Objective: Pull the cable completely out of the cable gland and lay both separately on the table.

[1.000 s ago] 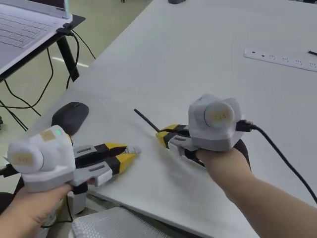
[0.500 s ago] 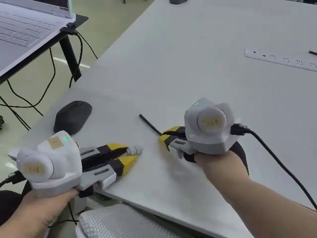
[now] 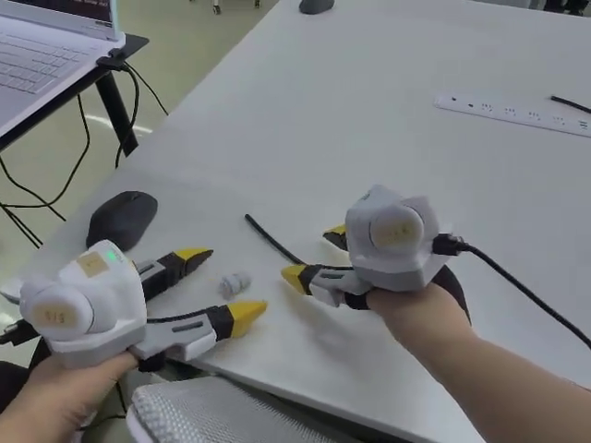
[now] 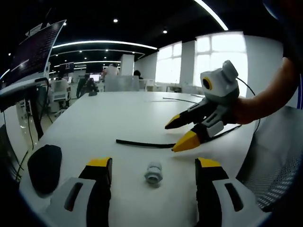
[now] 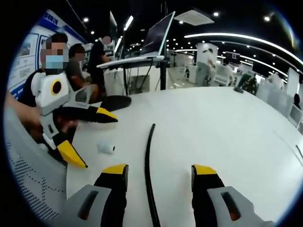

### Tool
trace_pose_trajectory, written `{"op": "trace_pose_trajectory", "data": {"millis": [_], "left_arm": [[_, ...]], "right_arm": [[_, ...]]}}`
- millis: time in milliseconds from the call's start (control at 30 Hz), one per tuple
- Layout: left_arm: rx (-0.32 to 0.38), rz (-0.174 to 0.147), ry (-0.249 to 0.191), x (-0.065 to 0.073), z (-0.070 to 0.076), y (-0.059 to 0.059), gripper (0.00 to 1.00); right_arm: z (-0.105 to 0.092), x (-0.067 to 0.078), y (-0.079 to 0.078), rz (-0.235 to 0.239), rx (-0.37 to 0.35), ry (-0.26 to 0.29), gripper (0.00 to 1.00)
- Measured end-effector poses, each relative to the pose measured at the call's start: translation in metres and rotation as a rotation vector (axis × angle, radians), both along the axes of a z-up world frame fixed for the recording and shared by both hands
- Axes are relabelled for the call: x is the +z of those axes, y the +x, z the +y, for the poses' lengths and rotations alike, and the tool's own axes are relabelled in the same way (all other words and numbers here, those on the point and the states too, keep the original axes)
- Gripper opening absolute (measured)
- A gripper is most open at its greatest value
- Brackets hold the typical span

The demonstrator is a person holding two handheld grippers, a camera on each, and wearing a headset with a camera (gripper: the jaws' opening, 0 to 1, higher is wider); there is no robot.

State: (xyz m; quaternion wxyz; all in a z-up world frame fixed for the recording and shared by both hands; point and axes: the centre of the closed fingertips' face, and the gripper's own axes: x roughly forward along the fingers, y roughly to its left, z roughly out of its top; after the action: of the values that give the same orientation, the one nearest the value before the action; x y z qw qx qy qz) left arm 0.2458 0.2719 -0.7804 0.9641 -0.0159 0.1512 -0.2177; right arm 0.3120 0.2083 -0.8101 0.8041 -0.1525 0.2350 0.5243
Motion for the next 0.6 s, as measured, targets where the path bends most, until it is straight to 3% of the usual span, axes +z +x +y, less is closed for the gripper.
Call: {"op": "trace_pose_trajectory", "data": {"millis": [67, 100, 133, 167, 233, 300, 367, 433, 533, 600], "left_arm": [[0.009, -0.002, -0.022, 0.004, 0.001, 0.006, 0.89], [0.028, 0.022, -0.010, 0.003, 0.003, 0.012, 1.00], [0.027, 0.034, 0.005, 0.002, 0.004, 0.011, 0.96], [-0.004, -0.003, 0.033, 0.007, 0.000, 0.015, 1.00], [-0.015, 0.015, 0.017, 0.009, -0.004, 0.018, 1.00], [-0.021, 0.007, -0.015, 0.018, -0.009, 0.026, 1.00], [-0.012, 0.000, -0.088, 0.029, -0.015, 0.031, 1.00], [-0.032, -0.033, -0.055, 0.040, -0.020, 0.035, 1.00], [-0.081, -0.014, -0.048, 0.046, -0.032, 0.041, 1.00], [-0.090, -0.009, -0.044, 0.050, -0.036, 0.046, 1.00]], "right_arm": [[-0.013, 0.006, 0.004, 0.007, -0.019, 0.018, 0.60], [-0.018, 0.007, 0.006, 0.005, -0.021, 0.019, 0.62], [-0.024, 0.011, 0.005, 0.006, -0.003, 0.030, 0.62], [-0.029, 0.013, 0.005, 0.002, -0.002, 0.028, 0.62], [-0.040, 0.018, 0.008, -0.029, -0.004, 0.017, 0.65], [-0.052, 0.024, 0.010, -0.027, -0.017, 0.029, 0.75], [-0.068, 0.030, 0.015, -0.038, -0.042, 0.021, 0.85], [-0.089, 0.038, 0.019, -0.060, -0.065, 0.008, 0.87], [-0.125, 0.054, 0.031, -0.045, -0.154, 0.046, 0.98], [-0.146, 0.063, 0.033, -0.037, -0.176, 0.059, 0.99]]}}
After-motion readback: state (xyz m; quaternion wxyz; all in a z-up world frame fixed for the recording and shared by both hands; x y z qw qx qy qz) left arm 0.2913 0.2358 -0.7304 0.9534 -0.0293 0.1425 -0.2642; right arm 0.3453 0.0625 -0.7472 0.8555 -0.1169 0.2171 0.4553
